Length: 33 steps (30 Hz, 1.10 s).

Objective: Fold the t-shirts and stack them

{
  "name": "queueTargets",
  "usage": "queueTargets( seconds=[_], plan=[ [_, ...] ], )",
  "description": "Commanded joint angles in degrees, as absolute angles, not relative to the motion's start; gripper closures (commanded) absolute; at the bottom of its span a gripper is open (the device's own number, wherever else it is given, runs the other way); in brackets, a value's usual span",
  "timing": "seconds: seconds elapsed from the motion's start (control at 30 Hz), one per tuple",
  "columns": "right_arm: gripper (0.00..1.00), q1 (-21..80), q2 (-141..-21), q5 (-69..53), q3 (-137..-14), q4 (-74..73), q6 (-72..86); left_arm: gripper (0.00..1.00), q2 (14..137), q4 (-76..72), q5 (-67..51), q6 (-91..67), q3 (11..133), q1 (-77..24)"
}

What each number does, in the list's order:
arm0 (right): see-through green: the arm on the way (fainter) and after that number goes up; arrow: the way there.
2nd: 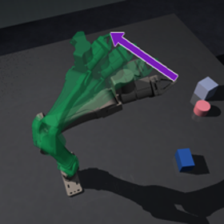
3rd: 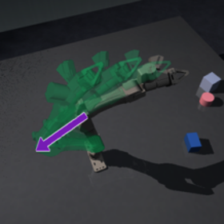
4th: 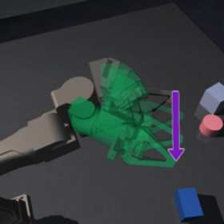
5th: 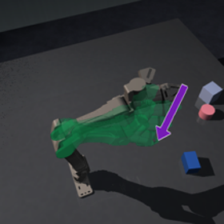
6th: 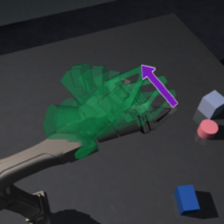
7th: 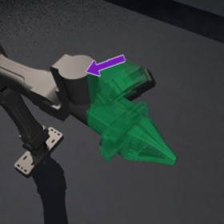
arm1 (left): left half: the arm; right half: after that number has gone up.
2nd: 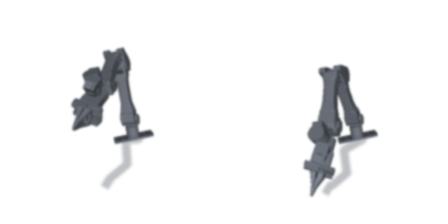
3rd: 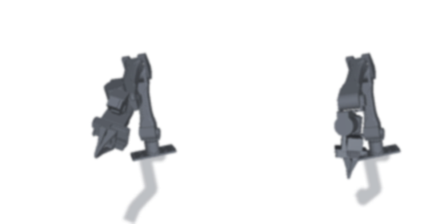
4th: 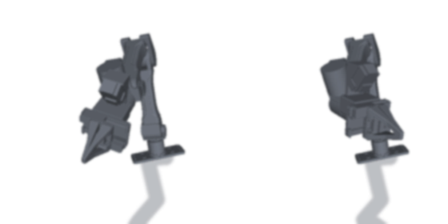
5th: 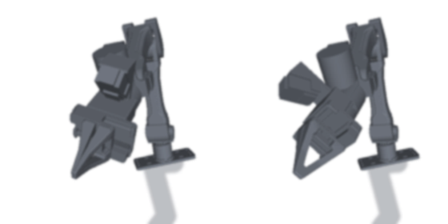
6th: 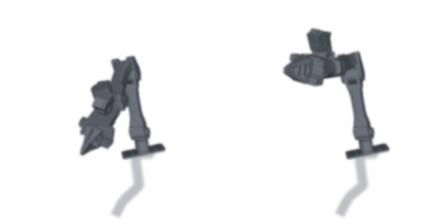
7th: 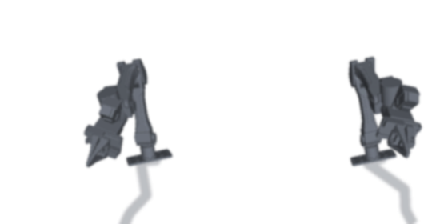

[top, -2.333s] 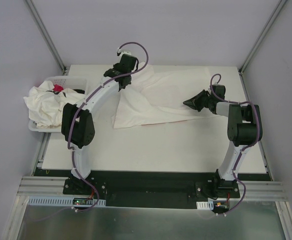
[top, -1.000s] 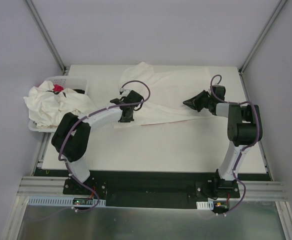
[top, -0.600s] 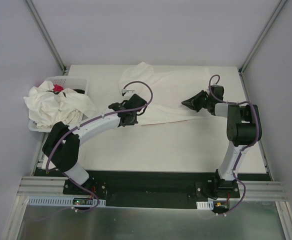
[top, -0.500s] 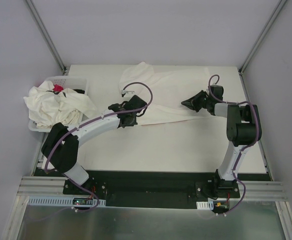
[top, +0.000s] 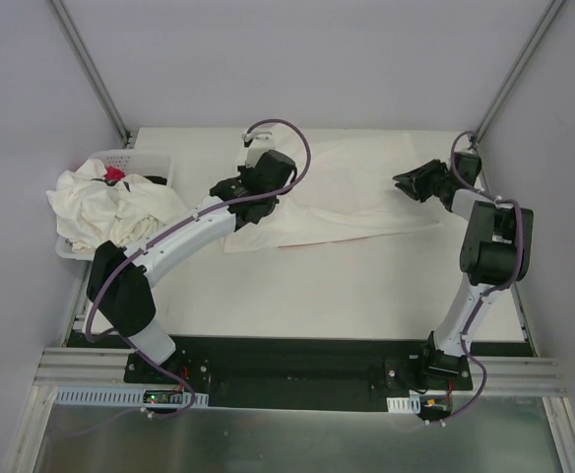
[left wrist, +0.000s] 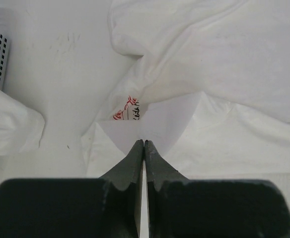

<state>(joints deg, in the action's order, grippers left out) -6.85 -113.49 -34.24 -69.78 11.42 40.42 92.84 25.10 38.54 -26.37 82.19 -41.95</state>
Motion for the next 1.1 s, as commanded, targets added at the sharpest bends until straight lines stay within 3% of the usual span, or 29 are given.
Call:
queueTargets(
  seconds=[0.0, 1.07],
  plan=[
    [0.69, -13.34, -114.52, -32.0, -74.7, 7.91, 36.92, 1.0, 92.2, 23.29, 40.34, -23.29, 81.74, -42.1],
    [0.65, -22.15, -121.55, -29.09, -78.48, 4.48, 34.19, 1.0, 92.02, 20.39, 39.9, -18.81, 80.16, -39.73]
  ],
)
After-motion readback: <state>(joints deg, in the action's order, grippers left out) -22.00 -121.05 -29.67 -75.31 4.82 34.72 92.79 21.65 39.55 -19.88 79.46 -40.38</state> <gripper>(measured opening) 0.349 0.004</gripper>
